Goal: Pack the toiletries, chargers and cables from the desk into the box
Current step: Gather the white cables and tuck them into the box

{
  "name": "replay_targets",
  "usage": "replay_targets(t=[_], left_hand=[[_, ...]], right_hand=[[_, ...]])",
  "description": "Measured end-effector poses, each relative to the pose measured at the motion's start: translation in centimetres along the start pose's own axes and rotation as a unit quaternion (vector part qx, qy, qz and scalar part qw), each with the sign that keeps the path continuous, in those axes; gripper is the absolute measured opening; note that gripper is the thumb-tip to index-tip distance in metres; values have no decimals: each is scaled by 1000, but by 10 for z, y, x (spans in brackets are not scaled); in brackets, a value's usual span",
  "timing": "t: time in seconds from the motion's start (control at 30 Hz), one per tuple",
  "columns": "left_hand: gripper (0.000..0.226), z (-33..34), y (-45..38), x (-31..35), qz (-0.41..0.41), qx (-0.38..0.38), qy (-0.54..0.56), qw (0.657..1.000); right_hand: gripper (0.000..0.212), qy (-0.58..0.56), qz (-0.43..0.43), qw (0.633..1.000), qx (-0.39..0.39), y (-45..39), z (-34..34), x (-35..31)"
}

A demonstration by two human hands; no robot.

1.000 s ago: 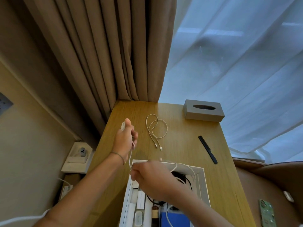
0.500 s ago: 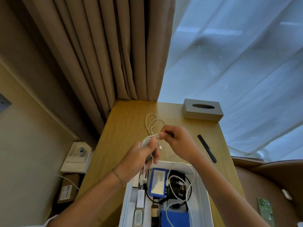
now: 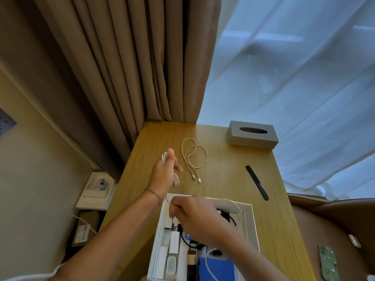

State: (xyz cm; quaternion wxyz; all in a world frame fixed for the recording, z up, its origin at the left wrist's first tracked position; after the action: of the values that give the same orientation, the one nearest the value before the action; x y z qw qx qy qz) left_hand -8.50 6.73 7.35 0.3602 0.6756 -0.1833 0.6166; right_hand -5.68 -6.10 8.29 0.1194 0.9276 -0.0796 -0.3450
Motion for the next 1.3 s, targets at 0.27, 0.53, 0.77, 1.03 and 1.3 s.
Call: replay_targets(t=[0.27,0.53,0.77,1.03,1.3], left_hand=[[81,33,42,-20,-90,-330,-24,939],[42,15,41,-6,-4,-170,-15,985],[56,10,27,-39,-86,-86,198,973],[52,21,28,-66,-64,-24,33,997],[37,68,37,-114,83,-141,-396,903]], right_hand=[[22,-50,-11,995,90,7,-95,23],[28,-149,64,973,161,-2,-53,70],[31,-263,106,955,85,-3,38,53],[30,-300,133,945,12,12,60,59],[23,-346,200,903,157,76,28,123]])
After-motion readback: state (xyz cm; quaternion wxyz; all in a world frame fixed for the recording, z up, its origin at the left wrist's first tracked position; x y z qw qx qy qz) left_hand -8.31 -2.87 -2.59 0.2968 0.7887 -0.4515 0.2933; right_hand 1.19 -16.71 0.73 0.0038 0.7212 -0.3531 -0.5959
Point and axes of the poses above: each hand's wrist, its own y-axis away from the middle knuckle, its own z-axis out of the palm, x = y × z, the point moved 5 cm from there along -y, towards the middle knuckle, and after that the axes turned 10 degrees about -x, right-handed, at the moved point
